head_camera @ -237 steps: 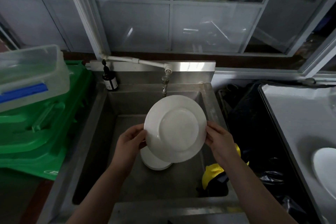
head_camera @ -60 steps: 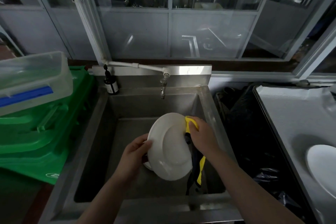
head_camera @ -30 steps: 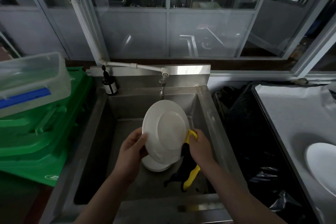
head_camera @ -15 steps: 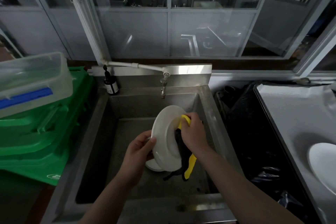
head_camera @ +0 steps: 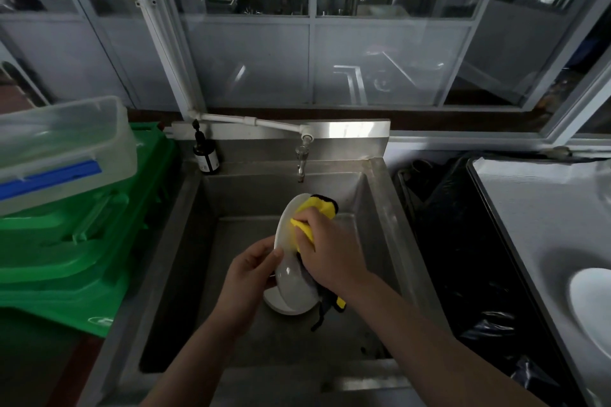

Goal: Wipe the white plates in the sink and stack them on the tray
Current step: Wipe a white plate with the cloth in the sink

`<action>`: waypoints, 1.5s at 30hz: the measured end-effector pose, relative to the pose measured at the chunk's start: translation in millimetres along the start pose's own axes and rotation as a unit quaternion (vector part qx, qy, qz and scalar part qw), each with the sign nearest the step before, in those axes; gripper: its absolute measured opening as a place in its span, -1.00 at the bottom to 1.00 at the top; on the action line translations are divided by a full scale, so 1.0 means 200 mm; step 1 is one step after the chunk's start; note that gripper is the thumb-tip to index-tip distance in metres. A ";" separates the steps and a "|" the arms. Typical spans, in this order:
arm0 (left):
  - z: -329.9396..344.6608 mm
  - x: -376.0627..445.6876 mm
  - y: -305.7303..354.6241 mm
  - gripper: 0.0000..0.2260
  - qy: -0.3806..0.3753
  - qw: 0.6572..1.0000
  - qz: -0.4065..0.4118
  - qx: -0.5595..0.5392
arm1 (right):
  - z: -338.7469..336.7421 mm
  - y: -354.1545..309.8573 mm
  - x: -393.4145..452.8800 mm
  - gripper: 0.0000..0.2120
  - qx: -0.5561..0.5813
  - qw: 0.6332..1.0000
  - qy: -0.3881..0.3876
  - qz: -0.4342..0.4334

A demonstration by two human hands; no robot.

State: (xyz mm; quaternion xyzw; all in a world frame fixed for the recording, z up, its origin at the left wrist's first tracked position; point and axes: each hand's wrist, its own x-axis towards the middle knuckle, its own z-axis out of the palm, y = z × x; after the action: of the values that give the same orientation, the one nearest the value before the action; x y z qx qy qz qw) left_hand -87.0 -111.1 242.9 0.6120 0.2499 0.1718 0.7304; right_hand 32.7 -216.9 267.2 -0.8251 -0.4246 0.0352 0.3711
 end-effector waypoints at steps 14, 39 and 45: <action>0.00 -0.01 -0.04 -0.78 0.001 1.000 -0.016 -0.019 | 0.06 0.04 -0.06 -0.80 0.008 0.999 -0.023 -0.023; -0.04 0.02 -0.04 -0.71 0.074 0.988 -0.005 -0.138 | 0.13 0.44 -0.23 -0.94 0.120 0.960 0.031 0.250; 0.00 0.03 -0.04 -0.69 0.069 0.985 -0.010 -0.156 | 0.11 0.44 -0.25 -0.89 0.204 0.916 0.055 0.340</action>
State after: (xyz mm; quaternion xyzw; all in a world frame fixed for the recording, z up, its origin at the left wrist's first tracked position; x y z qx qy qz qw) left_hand -83.3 -108.9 235.0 0.4744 0.2759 0.2437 0.7997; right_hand 52.9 -272.3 181.6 -0.8265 -0.0806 0.1996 0.5202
